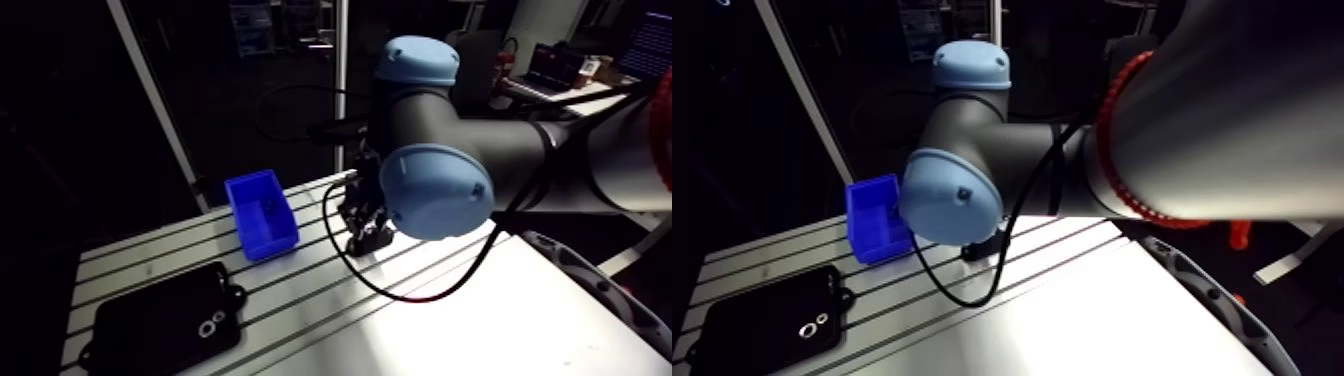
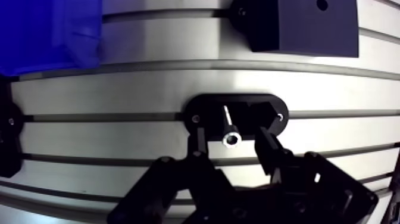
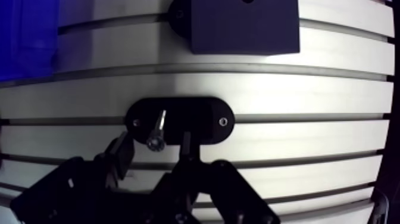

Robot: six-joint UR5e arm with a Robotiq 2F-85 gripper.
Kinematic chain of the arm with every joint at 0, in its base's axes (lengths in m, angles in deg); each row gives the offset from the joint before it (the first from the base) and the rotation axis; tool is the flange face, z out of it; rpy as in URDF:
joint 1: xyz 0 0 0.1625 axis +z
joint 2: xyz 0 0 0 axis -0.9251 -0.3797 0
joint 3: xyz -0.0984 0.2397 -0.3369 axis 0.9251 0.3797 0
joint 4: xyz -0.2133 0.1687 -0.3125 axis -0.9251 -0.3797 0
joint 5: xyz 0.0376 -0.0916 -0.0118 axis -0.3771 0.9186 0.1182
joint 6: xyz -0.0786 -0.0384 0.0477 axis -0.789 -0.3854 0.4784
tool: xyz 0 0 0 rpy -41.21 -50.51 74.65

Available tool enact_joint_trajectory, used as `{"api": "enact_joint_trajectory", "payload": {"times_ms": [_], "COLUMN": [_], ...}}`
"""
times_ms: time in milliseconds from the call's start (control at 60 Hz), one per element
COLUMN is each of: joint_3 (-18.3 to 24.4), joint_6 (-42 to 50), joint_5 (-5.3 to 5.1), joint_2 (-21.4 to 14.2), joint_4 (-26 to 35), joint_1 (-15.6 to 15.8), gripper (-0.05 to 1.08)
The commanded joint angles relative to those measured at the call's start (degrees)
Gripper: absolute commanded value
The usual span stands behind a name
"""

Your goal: Pick up the M10 bolt and insert it into the hole until fully seated.

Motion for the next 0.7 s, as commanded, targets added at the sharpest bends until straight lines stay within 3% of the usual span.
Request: {"api": "enact_joint_trajectory", "payload": {"times_ms": [17,700], "joint_3": [0.0,0.1], "joint_6": [0.0,0.0], "joint_5": [0.03,0.03], "joint_2": [0.1,0.4], "joint_4": [0.0,-0.1], "joint_1": [0.0,0.0], "gripper": [0.55,0.66]}}
